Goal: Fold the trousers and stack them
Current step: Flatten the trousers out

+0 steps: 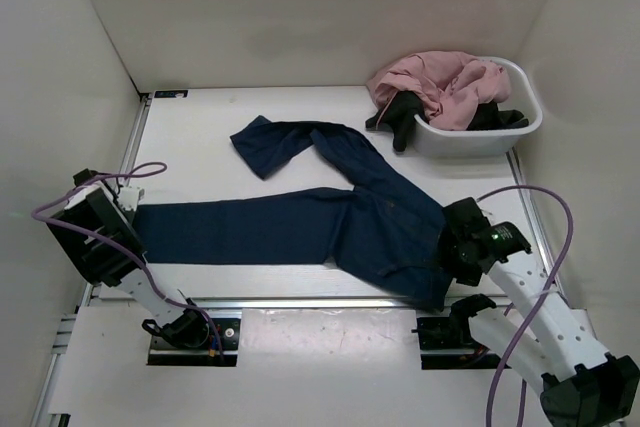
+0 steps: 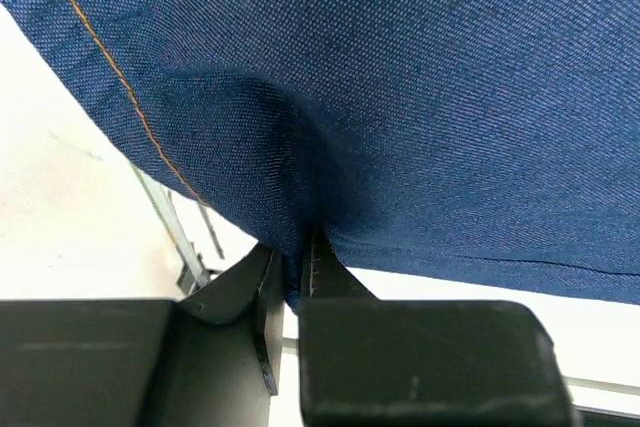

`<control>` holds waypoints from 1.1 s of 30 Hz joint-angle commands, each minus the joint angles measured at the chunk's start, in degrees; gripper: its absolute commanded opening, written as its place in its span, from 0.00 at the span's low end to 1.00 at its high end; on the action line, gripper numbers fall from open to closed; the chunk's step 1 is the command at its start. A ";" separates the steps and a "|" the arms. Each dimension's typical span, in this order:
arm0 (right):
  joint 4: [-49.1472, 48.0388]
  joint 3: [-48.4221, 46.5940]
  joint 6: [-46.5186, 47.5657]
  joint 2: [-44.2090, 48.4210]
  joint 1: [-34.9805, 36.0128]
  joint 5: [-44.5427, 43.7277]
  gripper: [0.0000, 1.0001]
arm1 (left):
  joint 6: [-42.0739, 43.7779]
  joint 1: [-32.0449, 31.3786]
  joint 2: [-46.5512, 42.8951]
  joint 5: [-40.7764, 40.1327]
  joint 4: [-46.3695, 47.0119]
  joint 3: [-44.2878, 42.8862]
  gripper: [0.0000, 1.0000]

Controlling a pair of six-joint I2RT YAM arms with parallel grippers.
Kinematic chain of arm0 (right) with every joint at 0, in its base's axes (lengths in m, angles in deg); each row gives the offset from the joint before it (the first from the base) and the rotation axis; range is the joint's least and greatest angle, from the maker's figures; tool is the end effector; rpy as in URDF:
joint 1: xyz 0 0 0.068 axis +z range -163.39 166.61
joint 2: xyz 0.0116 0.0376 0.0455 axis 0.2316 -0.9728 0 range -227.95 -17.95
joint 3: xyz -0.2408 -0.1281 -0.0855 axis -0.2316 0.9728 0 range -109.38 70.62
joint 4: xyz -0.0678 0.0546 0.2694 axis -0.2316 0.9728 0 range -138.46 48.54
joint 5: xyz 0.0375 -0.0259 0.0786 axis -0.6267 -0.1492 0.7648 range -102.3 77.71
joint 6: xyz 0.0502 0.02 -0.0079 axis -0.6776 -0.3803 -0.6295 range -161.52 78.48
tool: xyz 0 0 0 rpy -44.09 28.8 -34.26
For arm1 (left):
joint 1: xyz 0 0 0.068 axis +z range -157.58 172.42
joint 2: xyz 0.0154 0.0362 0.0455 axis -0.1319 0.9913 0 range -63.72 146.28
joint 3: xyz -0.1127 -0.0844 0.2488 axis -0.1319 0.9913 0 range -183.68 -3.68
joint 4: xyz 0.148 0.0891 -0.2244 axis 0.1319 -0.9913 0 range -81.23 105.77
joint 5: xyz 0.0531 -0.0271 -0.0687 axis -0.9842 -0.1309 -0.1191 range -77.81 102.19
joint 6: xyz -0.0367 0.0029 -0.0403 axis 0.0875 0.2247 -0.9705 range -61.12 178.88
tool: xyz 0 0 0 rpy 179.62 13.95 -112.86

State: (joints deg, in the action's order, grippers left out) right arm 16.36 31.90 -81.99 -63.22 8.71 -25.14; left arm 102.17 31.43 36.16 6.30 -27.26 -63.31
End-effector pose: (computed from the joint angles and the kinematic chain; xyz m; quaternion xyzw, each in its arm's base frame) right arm 0.1262 0.0424 0.2357 0.1744 0.9652 -0.0107 0.1947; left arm 0.2494 0.2068 0.1498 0.0343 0.9964 0.0772 0.0104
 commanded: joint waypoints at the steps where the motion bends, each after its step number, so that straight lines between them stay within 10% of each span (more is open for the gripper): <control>1: -0.68 -5.02 -7.78 0.89 -0.57 -1.91 0.65 | 1.54 0.37 0.05 -2.99 0.66 -1.79 0.15; 4: 1.97 -14.15 -9.10 0.89 -0.58 -9.99 0.99 | 2.68 0.37 0.58 -3.51 0.66 -1.80 0.15; 9: -3.36 -15.33 -9.73 -5.59 -1.97 -17.92 0.99 | 2.07 0.37 1.63 -4.04 0.66 -3.03 0.15; 13: -5.59 -18.14 -7.78 -26.02 -8.28 -14.59 0.99 | 2.59 0.37 1.64 -4.04 0.66 -3.03 0.15; 19: -23.31 -11.65 -2.25 -32.59 -17.10 -2.73 0.99 | 4.17 0.37 -1.17 -4.04 0.66 -2.41 0.15; 26: -24.12 -11.64 1.08 -44.28 -17.98 3.70 0.56 | 5.83 0.90 -3.20 -9.22 1.89 1.79 0.15; 29: -23.43 -12.42 2.67 -44.28 -17.98 0.46 0.18 | 7.24 0.90 -7.22 -6.87 1.99 2.42 0.15; 33: -20.10 -19.52 8.81 -43.76 -17.46 -1.22 0.00 | 7.86 -1.12 -12.75 -0.36 -1.53 -1.35 0.44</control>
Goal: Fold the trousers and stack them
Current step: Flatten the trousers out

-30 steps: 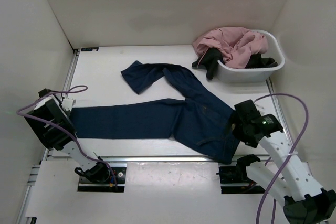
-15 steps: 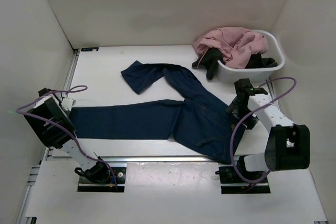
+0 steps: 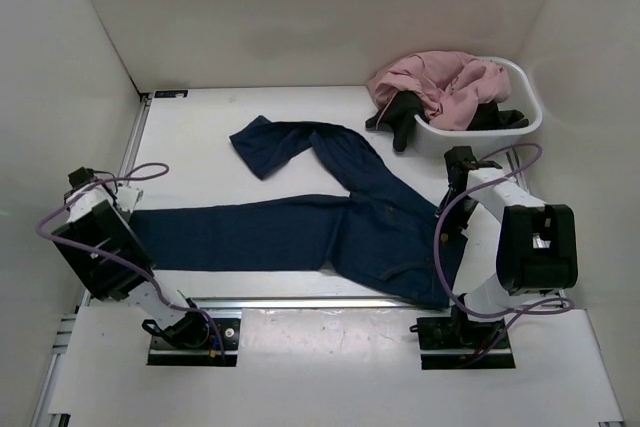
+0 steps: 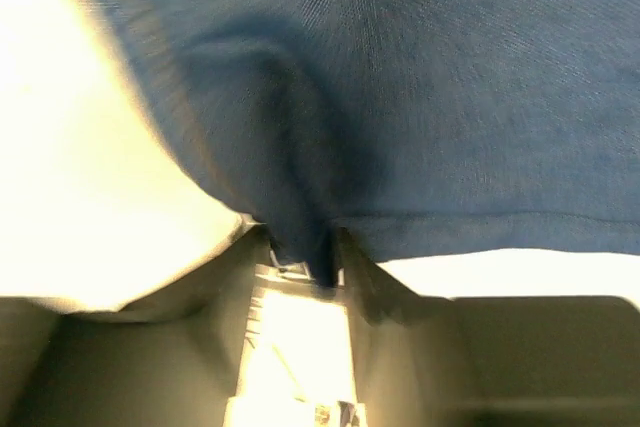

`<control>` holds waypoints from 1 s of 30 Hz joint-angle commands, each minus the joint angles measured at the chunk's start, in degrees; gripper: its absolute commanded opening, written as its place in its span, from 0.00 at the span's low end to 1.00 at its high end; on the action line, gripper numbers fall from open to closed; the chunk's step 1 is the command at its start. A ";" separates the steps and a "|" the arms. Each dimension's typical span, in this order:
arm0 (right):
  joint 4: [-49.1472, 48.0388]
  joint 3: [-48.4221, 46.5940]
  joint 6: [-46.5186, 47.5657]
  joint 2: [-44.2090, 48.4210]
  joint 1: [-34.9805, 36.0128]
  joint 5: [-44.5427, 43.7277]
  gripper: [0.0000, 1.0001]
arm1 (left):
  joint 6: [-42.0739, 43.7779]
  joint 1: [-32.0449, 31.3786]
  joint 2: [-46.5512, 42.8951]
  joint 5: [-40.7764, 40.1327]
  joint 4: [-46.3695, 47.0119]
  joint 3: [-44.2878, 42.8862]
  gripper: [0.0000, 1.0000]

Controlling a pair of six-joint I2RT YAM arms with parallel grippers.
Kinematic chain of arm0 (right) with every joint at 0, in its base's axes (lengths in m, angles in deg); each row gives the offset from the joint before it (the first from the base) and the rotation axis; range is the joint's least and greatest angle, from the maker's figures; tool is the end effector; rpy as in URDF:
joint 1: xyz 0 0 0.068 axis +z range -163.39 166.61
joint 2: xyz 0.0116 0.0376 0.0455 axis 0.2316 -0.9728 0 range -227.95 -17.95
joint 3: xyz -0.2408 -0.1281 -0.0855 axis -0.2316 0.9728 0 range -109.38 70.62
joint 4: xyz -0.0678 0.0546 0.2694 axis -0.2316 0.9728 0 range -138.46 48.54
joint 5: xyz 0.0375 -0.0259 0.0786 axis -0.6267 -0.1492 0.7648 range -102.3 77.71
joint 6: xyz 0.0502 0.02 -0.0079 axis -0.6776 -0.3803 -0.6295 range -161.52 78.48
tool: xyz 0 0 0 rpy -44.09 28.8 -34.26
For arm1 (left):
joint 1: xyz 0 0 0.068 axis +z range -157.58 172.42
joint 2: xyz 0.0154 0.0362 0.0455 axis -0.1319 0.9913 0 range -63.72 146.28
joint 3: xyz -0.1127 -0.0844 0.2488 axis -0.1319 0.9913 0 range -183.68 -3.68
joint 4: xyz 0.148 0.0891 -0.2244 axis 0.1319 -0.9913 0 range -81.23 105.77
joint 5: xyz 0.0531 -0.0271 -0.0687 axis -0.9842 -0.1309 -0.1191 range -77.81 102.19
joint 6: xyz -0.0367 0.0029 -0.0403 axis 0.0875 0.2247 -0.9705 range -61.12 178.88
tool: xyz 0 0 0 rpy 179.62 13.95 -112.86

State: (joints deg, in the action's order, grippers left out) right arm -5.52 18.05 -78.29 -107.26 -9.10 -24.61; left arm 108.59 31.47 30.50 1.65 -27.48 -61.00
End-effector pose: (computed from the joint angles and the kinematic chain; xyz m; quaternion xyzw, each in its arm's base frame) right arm 0.2867 0.0137 0.1707 0.2862 0.9480 -0.0686 0.1212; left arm 0.2363 0.2003 0.1689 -0.0843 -0.9885 -0.1252 0.0029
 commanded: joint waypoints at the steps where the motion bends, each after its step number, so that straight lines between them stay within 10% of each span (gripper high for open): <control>1: 2.67 -7.09 6.44 0.98 0.89 -1.75 0.00 | 1.96 -1.86 -7.98 6.31 -2.62 -5.16 0.54; 16: 5.07 -2.88 14.19 11.18 7.48 -2.72 0.00 | -12.27 -33.14 13.50 31.54 -3.44 -37.05 0.73; 24: 3.90 -2.27 15.86 9.25 7.48 0.01 0.00 | -18.34 -36.41 36.03 37.26 -0.09 -62.54 0.89; 30: 2.77 -0.42 17.09 7.59 6.96 1.41 0.00 | -11.14 -38.95 39.12 38.59 1.41 -59.23 0.92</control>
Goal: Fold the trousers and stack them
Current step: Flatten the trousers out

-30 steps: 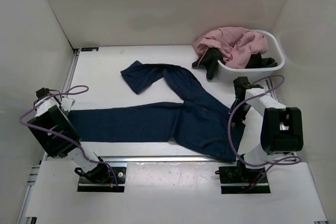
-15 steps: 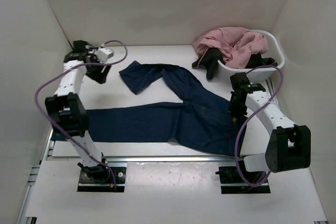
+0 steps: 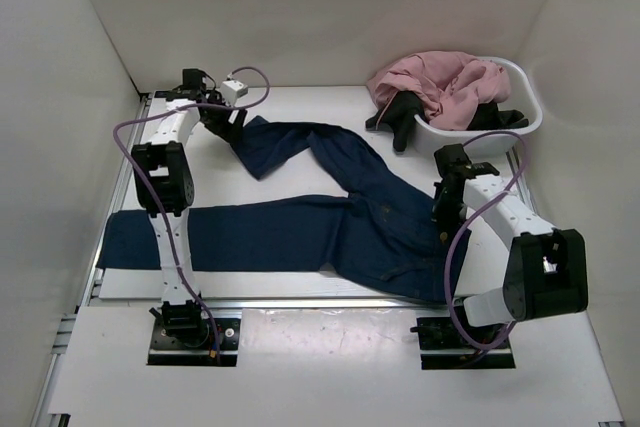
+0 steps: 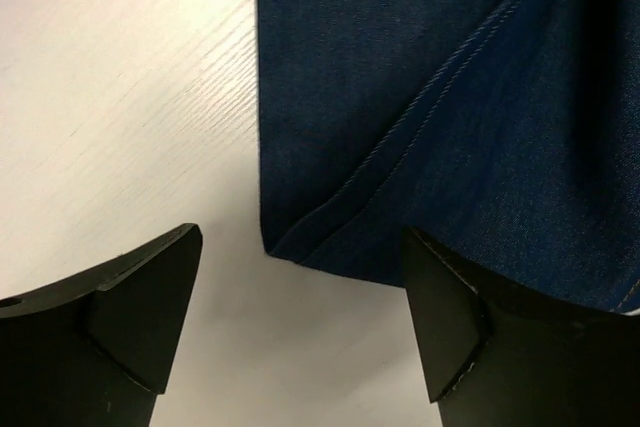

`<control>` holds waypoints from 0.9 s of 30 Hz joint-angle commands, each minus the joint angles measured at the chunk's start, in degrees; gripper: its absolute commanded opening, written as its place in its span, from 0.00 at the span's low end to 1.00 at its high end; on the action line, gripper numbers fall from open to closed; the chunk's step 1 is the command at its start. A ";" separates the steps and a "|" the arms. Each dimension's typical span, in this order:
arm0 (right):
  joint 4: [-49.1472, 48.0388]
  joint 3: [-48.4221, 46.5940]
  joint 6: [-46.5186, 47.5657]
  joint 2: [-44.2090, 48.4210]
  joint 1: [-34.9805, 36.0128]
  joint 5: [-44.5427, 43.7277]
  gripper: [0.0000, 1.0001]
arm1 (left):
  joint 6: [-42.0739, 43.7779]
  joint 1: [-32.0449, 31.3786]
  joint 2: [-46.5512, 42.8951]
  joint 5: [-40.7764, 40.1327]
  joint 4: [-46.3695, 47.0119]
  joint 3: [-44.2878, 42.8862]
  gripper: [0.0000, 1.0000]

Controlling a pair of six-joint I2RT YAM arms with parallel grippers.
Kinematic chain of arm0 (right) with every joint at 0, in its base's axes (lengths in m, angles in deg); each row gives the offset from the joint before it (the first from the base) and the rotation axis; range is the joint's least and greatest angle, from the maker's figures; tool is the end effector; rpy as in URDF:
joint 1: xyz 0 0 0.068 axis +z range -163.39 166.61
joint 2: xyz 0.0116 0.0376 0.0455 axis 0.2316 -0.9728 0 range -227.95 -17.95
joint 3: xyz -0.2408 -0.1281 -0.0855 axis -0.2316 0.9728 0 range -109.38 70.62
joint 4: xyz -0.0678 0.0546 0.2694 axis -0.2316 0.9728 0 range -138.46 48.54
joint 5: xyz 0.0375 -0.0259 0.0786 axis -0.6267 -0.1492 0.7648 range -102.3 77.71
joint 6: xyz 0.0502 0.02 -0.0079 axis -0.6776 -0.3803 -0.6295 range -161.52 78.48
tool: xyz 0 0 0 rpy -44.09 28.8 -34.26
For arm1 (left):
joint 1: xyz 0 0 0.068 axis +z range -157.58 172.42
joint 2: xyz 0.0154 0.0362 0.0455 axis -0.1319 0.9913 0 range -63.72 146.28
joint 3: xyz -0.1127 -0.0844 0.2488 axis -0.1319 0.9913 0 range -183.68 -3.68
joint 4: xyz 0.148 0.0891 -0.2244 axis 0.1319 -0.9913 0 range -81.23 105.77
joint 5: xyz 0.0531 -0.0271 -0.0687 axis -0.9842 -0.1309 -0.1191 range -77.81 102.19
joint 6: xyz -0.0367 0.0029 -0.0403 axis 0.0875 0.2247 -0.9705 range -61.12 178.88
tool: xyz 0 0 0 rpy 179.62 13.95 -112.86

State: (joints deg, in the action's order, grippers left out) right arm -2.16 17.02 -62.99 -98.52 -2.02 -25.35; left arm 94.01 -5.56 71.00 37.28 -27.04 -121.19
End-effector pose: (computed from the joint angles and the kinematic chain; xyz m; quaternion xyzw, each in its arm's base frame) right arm 0.2684 0.0456 0.2141 0.1030 0.9777 -0.0670 0.1704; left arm 0.5429 0.0036 0.1959 0.3226 0.8878 -0.1184 0.3062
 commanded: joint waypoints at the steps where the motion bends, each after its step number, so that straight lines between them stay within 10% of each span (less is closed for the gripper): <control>1: -0.60 0.61 1.79 -1.16 -0.13 2.16 0.00 | 4.67 -2.46 -0.69 1.22 1.67 2.01 0.92; 4: -1.12 0.08 1.79 -1.69 -0.13 2.86 0.00 | 4.68 -3.16 0.45 1.20 2.29 3.61 0.82; 8: -1.13 -2.38 1.79 -3.62 -1.26 2.86 0.00 | 2.75 -4.31 -0.15 0.68 2.29 6.33 0.14; 17: 2.91 -8.45 -3.47 3.30 1.09 -3.65 0.00 | 0.62 3.50 -18.76 -11.35 1.59 12.47 0.14; 22: 6.25 0.06 -12.96 6.39 13.72 -2.50 0.03 | 9.85 5.01 -36.76 -21.11 1.59 32.46 0.14; 25: 4.15 7.09 -18.86 6.40 18.58 0.22 0.31 | 11.18 5.01 -41.28 -23.40 1.59 44.60 0.14; 26: 2.67 9.55 -19.48 6.40 18.59 0.84 0.70 | 11.18 4.31 -43.03 -24.02 1.59 47.00 0.14; 27: 2.65 10.35 -19.48 6.40 18.59 0.84 0.80 | 11.18 4.31 -43.74 -24.64 1.59 49.20 0.14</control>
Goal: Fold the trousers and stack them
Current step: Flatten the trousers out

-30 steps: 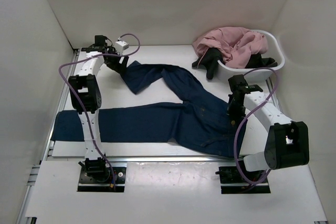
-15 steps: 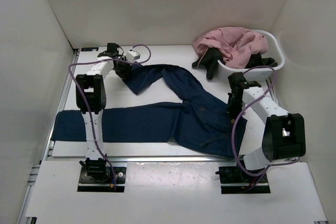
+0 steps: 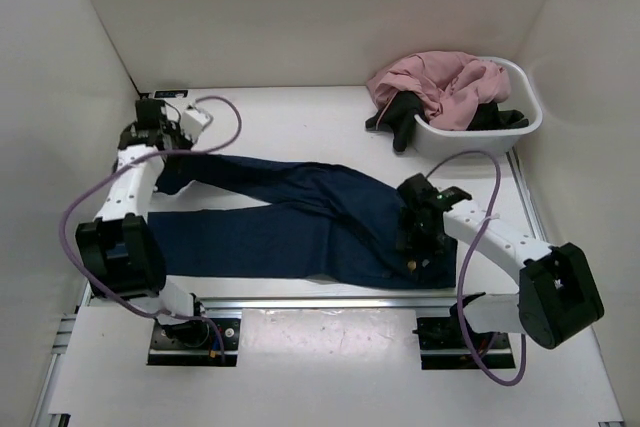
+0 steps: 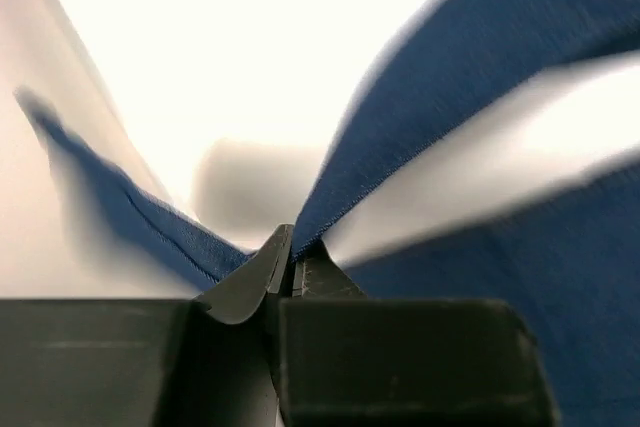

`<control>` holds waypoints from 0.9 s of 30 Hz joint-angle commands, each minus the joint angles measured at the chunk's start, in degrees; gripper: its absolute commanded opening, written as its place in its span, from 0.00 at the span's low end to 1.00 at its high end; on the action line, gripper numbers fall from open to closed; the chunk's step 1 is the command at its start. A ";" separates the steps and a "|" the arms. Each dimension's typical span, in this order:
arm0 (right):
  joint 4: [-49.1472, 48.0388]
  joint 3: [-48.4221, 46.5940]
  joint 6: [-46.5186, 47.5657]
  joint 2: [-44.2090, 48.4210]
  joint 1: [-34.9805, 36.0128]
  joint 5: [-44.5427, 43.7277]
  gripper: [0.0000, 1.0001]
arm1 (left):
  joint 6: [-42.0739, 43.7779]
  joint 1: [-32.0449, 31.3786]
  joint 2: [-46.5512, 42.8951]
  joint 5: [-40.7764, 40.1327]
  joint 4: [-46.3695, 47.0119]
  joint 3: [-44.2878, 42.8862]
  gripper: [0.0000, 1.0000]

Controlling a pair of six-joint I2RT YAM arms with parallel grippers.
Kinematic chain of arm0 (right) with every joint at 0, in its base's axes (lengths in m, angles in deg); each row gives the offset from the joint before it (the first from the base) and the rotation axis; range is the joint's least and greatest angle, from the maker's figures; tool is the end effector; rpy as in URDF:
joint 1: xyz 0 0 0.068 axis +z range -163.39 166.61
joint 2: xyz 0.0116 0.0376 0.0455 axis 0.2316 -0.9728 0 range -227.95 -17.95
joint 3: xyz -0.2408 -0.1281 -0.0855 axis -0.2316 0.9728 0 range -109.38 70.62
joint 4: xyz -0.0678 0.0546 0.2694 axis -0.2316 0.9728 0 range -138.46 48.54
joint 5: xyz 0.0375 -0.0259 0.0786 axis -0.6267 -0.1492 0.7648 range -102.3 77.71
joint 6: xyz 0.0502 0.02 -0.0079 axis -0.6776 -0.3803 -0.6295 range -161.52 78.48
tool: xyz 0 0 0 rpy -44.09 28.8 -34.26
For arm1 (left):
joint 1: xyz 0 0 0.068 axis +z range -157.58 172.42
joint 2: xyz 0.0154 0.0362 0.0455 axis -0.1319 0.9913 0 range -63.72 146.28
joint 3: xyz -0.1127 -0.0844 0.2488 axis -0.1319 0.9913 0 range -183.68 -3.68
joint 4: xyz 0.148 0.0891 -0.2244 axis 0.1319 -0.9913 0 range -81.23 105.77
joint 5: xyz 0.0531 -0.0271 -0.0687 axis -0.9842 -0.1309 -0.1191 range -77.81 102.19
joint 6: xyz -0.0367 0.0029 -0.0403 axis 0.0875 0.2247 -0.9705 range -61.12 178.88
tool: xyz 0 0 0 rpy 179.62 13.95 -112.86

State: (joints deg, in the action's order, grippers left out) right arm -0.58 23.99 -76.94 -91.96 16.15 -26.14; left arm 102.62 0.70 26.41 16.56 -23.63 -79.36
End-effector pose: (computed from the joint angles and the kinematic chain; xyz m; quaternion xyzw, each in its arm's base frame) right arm 0.2105 0.1092 0.2043 0.0659 0.9824 -0.0324 0.1715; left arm 0.3571 0.0491 0.2930 0.3006 0.9012 0.1034 0.2946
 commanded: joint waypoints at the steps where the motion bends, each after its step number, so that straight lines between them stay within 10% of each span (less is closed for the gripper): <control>1: 0.56 3.39 -6.06 1.32 0.43 1.63 0.85 | 2.05 -2.64 0.32 -4.97 -1.82 10.61 0.14; 12: 10.76 -22.27 1.49 6.34 -8.07 -2.78 0.99 | 1.43 -2.65 -4.96 -8.23 -1.82 16.09 0.14; 21: -0.66 -14.02 4.84 -9.02 -29.61 9.17 0.99 | 0.81 -2.65 -4.96 -9.99 -2.35 15.57 0.14; 27: -9.46 -9.28 4.22 -15.89 -30.15 19.20 0.99 | -0.24 -2.65 -4.96 -10.51 -3.49 15.04 0.14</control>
State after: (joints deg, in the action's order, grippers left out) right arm -4.10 13.72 -73.18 -107.94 -14.34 -14.60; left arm 103.30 -2.12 23.81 7.42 -26.19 -62.96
